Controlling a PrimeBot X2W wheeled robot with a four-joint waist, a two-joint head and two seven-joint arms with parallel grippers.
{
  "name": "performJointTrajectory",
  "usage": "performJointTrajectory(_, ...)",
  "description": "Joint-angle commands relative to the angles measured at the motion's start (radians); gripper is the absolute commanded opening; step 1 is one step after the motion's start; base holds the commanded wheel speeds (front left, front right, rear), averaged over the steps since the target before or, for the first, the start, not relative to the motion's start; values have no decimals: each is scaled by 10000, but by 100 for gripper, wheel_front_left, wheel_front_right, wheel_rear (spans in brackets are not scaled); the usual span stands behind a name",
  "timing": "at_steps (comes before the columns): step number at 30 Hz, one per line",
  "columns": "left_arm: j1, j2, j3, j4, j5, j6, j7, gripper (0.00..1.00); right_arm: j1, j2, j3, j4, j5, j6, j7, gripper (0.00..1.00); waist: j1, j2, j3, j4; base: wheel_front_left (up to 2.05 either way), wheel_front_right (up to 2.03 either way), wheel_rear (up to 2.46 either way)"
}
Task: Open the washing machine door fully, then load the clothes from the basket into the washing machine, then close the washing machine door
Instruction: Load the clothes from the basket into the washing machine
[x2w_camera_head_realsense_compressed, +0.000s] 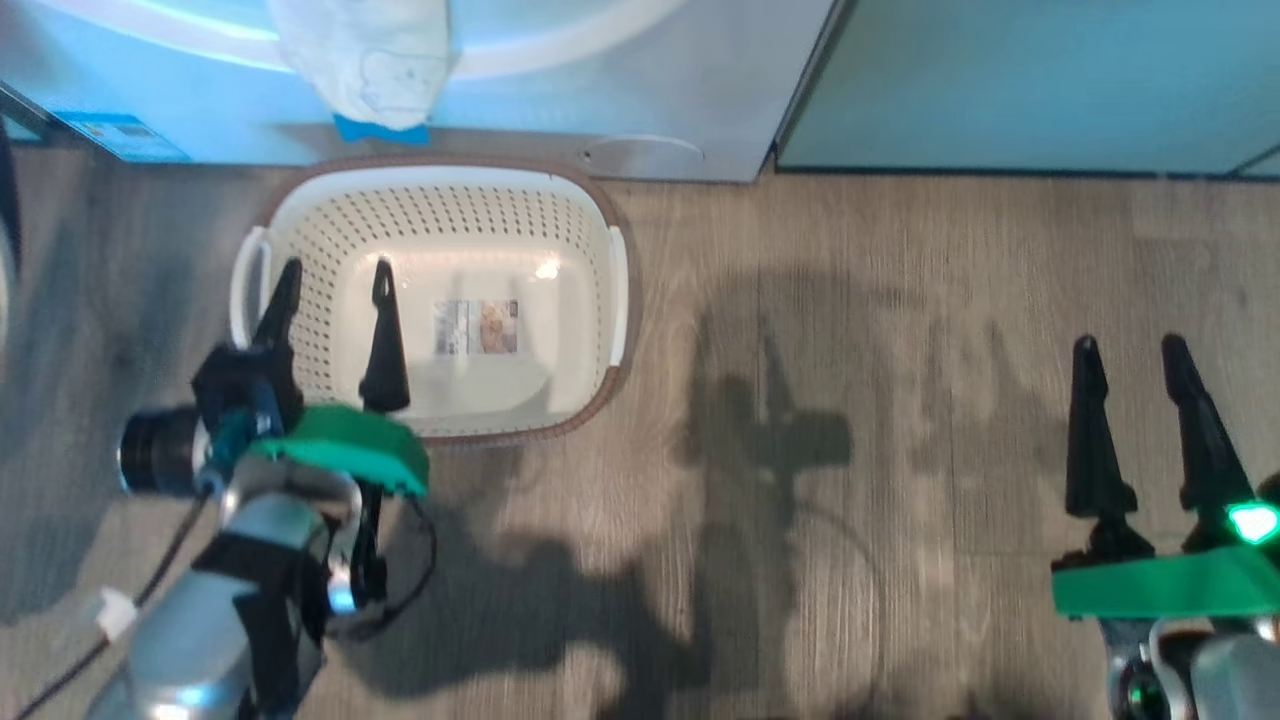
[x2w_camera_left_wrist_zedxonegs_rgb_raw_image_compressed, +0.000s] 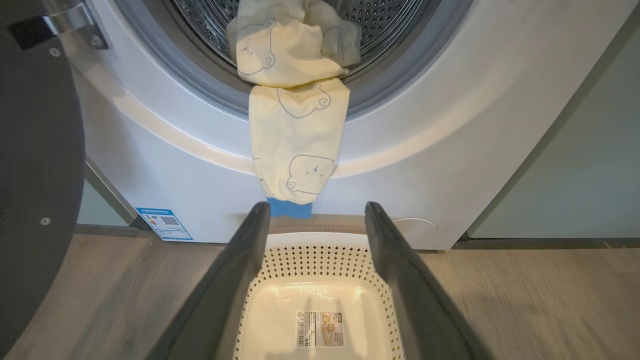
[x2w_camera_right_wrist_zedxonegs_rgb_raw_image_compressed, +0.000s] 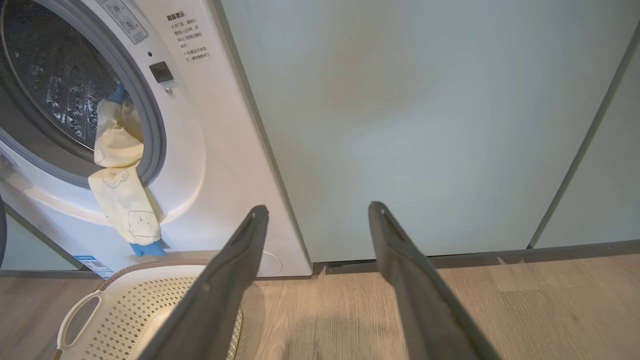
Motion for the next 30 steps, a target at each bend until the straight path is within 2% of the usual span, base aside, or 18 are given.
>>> performJointTrajectory(1, -557, 171, 460, 42, 10, -152, -60, 100, -371, -160, 244, -390, 109, -29, -65, 100, -1, 0, 360, -210, 0, 0, 0)
performJointTrajectory(8, -2314, 163, 630, 1902, 111, -991, -60, 100, -832, -156, 400, -392, 484, -29, -65, 100, -1, 0, 1272, -783, 0, 0, 0)
performJointTrajectory(16, -4563, 722, 571, 4280, 358, -1548, 301, 100, -1323, -155, 623, -403, 1330, -29, -65, 100, -1, 0, 2247, -1677, 0, 0, 0)
performJointTrajectory(22, -5690, 1035, 586, 5301, 439, -1758, 438, 100, -1577, -155, 853, -391, 1805, -29, -65, 100, -1, 0, 2627, -2146, 0, 0, 0)
performJointTrajectory(30, -6484, 1307, 585, 6138, 581, -1638, 554, 100, -1678, -155, 1043, -352, 2241, -29, -65, 100, -1, 0, 2775, -2549, 0, 0, 0)
